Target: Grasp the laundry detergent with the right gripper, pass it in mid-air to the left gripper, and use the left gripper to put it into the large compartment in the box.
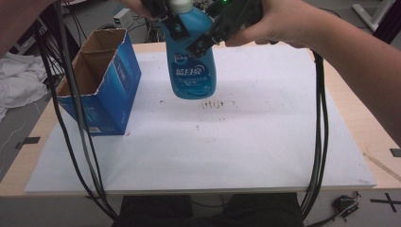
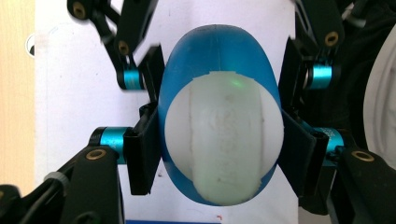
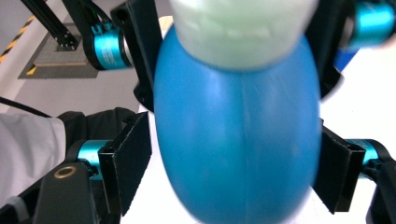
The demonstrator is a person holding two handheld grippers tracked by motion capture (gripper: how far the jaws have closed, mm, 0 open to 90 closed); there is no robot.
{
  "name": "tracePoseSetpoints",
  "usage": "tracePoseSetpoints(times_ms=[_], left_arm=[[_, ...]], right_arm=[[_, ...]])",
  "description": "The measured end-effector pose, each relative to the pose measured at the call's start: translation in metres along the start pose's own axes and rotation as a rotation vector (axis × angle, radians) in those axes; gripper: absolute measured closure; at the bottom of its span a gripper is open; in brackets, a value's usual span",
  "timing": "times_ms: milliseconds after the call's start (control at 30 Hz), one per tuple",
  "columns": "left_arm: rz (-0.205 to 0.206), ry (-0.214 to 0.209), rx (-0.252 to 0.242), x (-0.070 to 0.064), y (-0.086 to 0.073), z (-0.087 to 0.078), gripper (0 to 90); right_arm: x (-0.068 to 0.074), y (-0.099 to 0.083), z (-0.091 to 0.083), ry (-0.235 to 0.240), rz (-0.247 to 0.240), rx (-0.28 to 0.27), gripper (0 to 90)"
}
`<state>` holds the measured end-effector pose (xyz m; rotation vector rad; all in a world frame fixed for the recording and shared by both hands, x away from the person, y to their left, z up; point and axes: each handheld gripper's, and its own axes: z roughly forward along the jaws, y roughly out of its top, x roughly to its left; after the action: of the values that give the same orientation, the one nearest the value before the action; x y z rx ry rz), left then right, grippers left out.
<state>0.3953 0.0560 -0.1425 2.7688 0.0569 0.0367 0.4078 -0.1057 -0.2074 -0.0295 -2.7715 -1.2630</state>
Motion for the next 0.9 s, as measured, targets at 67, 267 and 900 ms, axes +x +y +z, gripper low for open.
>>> tracePoseSetpoints(times_ms=[67, 267, 900], left_arm=[[-0.013, 0.007, 0.002, 0.000, -0.002, -0.003, 38.4], [-0.073, 0.027, -0.003, 0.002, -0.014, -0.013, 38.4], [-0.226, 0.142, -0.039, -0.002, -0.065, -0.061, 38.5]], right_arm=[[-0.004, -0.002, -0.004, -0.013, 0.033, 0.001, 12.7], [-0.015, -0.010, -0.011, -0.029, 0.082, 0.020, 12.6], [-0.048, -0.068, -0.031, -0.142, 0.253, 0.258, 12.7]])
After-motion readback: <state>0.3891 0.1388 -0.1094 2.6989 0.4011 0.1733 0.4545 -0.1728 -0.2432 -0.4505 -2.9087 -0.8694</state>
